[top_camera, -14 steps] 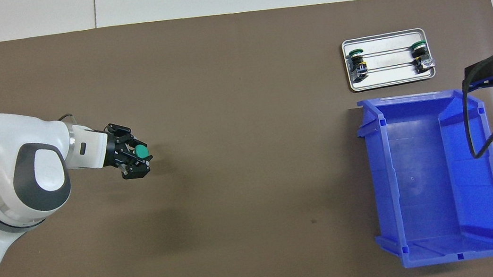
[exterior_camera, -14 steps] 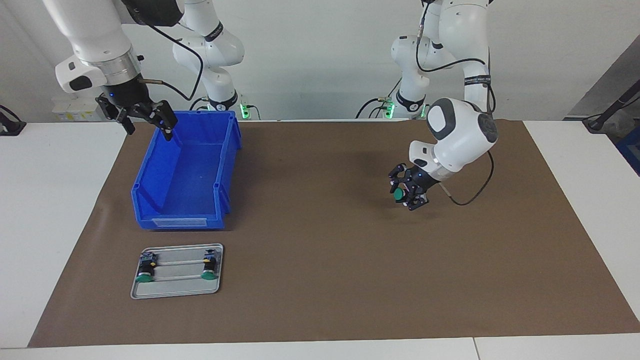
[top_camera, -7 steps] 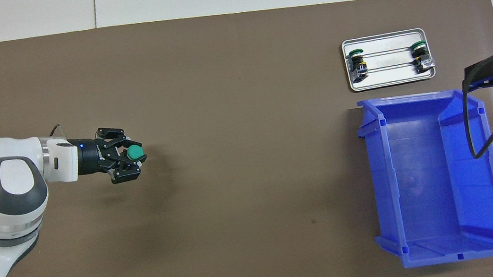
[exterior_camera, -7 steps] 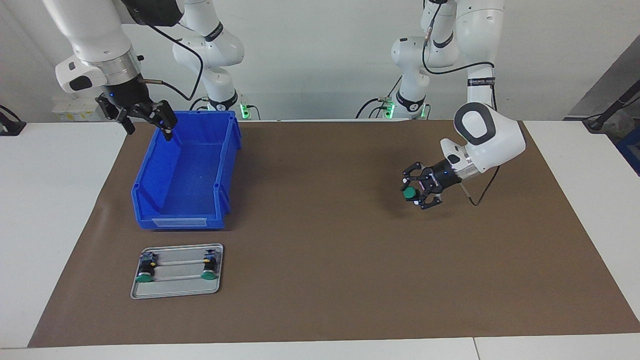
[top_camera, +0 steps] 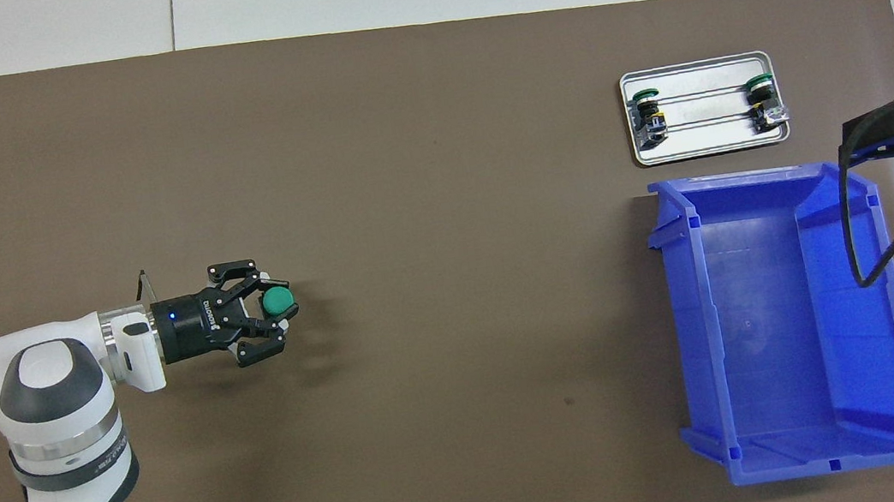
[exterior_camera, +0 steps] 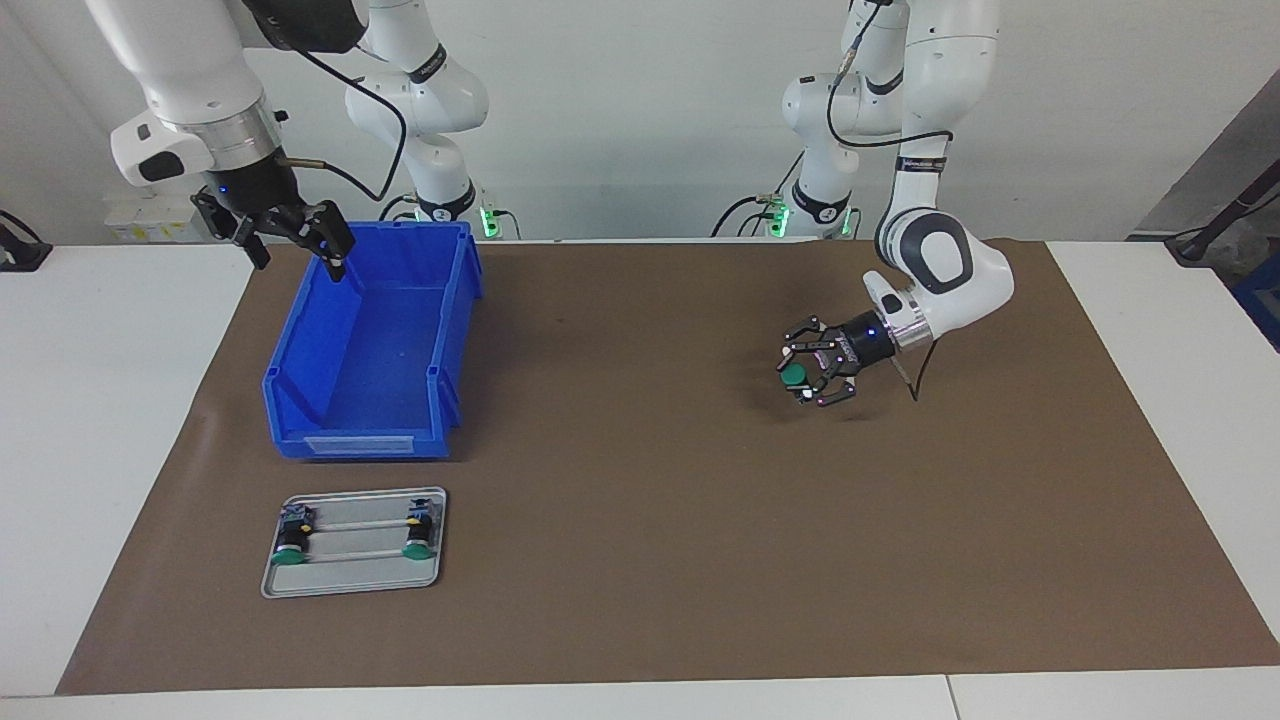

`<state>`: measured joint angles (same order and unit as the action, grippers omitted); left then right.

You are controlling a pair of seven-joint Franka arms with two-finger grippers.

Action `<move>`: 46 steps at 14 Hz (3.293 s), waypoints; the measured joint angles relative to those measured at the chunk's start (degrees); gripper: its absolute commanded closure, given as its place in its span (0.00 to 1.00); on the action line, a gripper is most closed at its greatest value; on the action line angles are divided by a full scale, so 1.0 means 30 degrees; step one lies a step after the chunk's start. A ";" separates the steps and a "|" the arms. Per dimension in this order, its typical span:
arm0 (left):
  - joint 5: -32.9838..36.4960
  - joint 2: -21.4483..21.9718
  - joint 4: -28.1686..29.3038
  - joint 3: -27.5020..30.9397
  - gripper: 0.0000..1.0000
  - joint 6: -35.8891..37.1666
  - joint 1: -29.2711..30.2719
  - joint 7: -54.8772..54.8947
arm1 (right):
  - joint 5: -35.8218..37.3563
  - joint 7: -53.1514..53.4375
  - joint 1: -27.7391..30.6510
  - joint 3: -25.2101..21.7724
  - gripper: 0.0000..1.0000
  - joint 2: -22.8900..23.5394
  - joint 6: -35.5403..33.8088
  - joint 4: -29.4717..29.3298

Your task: Place and press button with both arms

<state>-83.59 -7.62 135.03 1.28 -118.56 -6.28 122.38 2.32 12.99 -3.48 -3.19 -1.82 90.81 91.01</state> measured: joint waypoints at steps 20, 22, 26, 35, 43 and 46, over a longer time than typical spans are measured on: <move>-0.4949 -0.3364 0.1799 0.0168 0.87 0.8070 0.1239 0.7968 | 0.0000 0.0000 0.0000 0.0000 0.00 0.0000 0.0000 0.0000; -0.4950 -0.3380 0.1791 0.0166 0.82 0.8071 0.1257 0.8076 | 0.0000 0.0000 0.0000 0.0000 0.00 0.0000 0.0000 0.0000; -0.4958 -0.3386 0.1639 0.0159 0.35 0.7792 0.1249 0.8116 | 0.0000 0.0000 0.0000 0.0000 0.00 -0.0001 0.0000 0.0000; -0.5003 -0.3396 0.1402 0.0206 0.11 0.7594 0.1271 0.7889 | 0.0000 0.0000 0.0000 0.0000 0.00 -0.0001 0.0000 0.0000; -0.5121 -0.2427 -0.1788 0.0281 0.11 0.7766 0.2097 -0.1094 | 0.0000 0.0000 0.0000 0.0000 0.00 -0.0001 0.0000 0.0000; -0.3855 -0.1051 -0.2715 0.0375 0.10 0.7669 0.2980 -0.5490 | 0.0000 0.0000 0.0000 0.0000 0.00 -0.0002 0.0000 0.0000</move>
<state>-95.16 -10.77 126.89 2.41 -95.56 2.66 105.91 2.32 12.99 -3.48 -3.19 -1.83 90.81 91.01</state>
